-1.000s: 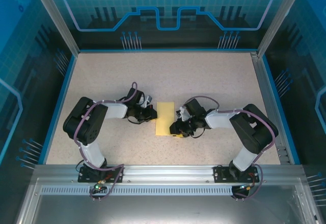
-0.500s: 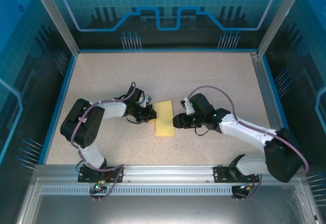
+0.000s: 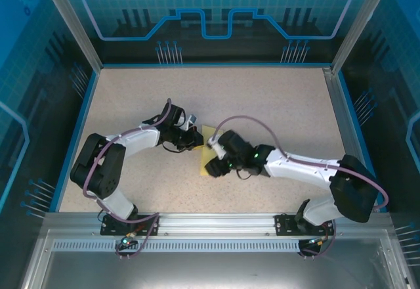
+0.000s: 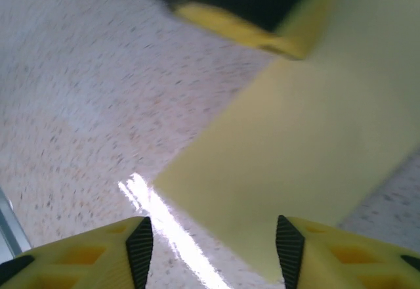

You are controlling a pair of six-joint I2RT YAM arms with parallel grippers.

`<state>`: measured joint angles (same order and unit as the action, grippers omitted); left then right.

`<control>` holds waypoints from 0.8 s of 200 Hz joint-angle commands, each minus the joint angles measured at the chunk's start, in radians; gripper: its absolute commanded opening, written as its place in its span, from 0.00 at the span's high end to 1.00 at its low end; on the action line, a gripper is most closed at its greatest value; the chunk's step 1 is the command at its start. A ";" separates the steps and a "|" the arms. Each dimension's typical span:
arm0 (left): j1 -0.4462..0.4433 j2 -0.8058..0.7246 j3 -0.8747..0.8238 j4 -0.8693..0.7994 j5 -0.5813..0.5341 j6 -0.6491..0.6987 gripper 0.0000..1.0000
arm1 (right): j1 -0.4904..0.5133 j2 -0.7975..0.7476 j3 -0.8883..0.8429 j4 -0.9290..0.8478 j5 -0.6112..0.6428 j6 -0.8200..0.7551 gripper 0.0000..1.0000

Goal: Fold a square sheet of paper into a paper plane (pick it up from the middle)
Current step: Fold the square sheet of paper in half at the center of the table, then fold the triangle a second time at the center of the table.

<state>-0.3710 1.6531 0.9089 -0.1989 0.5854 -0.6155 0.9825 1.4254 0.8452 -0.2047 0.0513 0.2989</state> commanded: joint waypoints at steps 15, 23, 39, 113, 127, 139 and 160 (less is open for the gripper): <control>-0.005 -0.013 0.030 -0.039 0.037 -0.014 0.91 | 0.177 0.101 0.104 -0.028 0.330 -0.115 0.41; -0.005 -0.012 0.031 -0.039 0.039 -0.012 0.91 | 0.199 0.137 0.130 -0.046 0.374 -0.116 0.41; -0.005 -0.008 0.032 -0.039 0.041 -0.010 0.91 | 0.236 0.193 0.159 -0.054 0.457 -0.115 0.41; -0.004 -0.007 0.033 -0.044 0.041 -0.004 0.91 | 0.261 0.229 0.184 -0.076 0.547 -0.099 0.61; -0.005 -0.004 0.032 -0.044 0.040 -0.004 0.91 | 0.261 0.220 0.180 -0.075 0.536 -0.103 0.69; -0.005 -0.003 0.031 -0.041 0.042 -0.006 0.91 | 0.260 0.215 0.181 -0.082 0.534 -0.104 0.75; -0.004 -0.007 0.030 -0.040 0.041 -0.006 0.90 | 0.256 0.209 0.177 -0.088 0.521 -0.104 0.85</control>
<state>-0.3710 1.6531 0.9138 -0.2066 0.5934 -0.6228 1.2263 1.6665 1.0061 -0.2729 0.5690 0.1944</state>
